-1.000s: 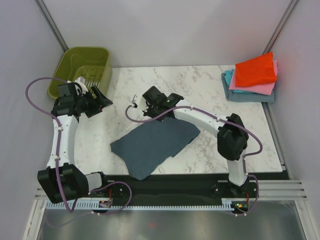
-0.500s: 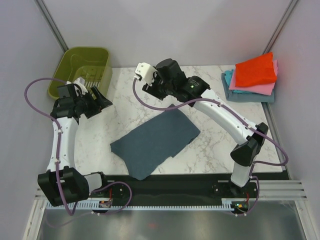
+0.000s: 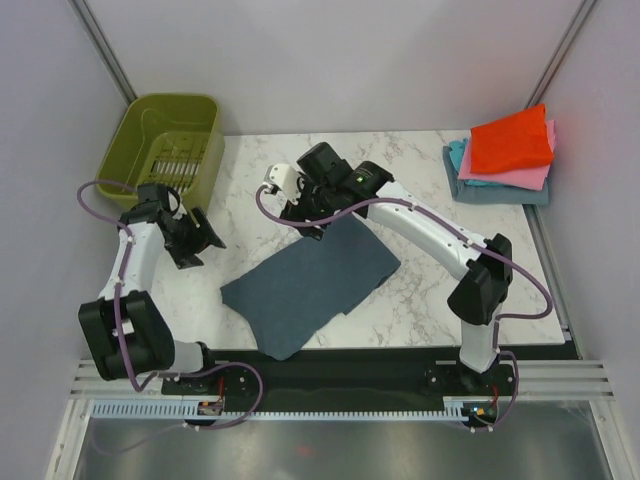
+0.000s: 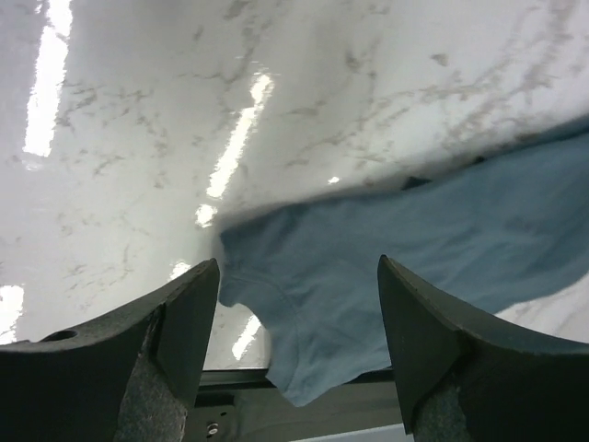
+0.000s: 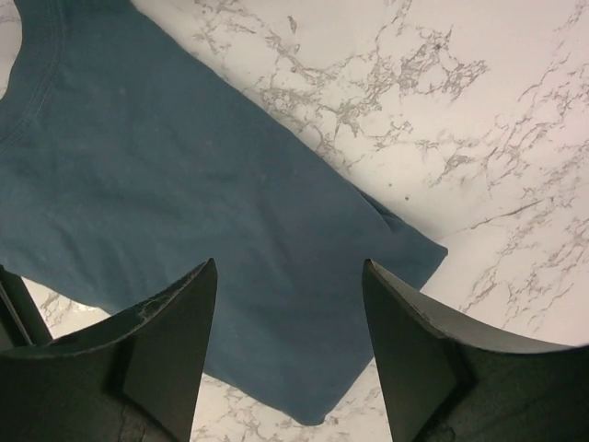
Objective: Fold and stack the t-shirts
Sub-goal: Flatten the tshirt out
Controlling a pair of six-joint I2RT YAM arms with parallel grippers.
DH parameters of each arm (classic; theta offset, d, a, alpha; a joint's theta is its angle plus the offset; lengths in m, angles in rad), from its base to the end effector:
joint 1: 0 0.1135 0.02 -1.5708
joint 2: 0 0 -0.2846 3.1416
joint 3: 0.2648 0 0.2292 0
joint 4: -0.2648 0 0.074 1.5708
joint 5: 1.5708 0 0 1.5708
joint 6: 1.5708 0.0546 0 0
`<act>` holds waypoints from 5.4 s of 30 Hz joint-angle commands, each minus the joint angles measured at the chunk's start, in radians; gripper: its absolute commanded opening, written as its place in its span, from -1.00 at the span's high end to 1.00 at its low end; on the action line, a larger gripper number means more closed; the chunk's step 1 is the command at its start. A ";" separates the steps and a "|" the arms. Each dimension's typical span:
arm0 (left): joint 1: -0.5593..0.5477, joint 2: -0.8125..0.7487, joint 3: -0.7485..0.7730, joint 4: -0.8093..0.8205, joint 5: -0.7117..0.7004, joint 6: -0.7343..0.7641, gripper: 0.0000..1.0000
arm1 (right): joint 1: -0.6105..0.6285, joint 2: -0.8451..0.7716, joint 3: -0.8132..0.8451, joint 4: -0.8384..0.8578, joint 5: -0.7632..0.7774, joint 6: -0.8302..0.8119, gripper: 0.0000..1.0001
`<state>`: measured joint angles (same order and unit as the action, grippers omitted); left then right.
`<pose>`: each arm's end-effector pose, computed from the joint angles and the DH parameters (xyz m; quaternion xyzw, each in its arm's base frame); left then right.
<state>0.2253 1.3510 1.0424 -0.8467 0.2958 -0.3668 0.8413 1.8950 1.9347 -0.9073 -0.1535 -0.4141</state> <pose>0.2354 0.0376 0.2657 -0.2533 0.9346 -0.1583 0.1933 0.2684 0.3128 0.3544 -0.5711 0.7421 0.1431 0.3203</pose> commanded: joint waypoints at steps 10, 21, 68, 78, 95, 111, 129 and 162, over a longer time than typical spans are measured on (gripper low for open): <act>0.009 0.148 -0.061 -0.109 -0.147 0.034 -0.40 | -0.034 0.111 0.191 0.001 -0.014 0.008 -0.47; -0.055 0.217 -0.119 -0.069 -0.087 -0.020 -0.33 | -0.061 0.187 0.271 -0.025 -0.012 -0.012 -0.48; -0.655 0.385 0.751 0.117 0.095 0.167 0.96 | -0.364 -0.132 0.139 0.176 0.333 0.104 -0.49; -0.780 0.525 0.828 0.047 0.276 0.267 0.73 | -0.432 -0.117 0.106 0.166 0.295 0.167 -0.58; -0.615 0.614 0.677 0.020 0.138 0.213 -0.99 | -0.447 -0.100 0.076 0.148 0.220 0.173 -0.66; -0.406 0.389 0.512 -0.003 0.045 0.232 -0.99 | -0.459 0.374 -0.017 0.041 -0.393 0.175 -0.62; -0.280 0.444 0.636 -0.023 -0.079 0.308 -0.99 | -0.461 0.478 0.012 0.036 -0.308 0.228 -0.60; -0.268 0.249 0.691 -0.124 -0.228 0.405 -0.99 | -0.574 0.395 -0.046 0.064 0.230 0.204 1.00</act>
<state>-0.0460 1.6524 1.7416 -0.9176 0.1360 -0.0280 0.2657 2.2990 1.8931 -0.7940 0.0650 -0.2062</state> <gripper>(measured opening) 0.993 0.020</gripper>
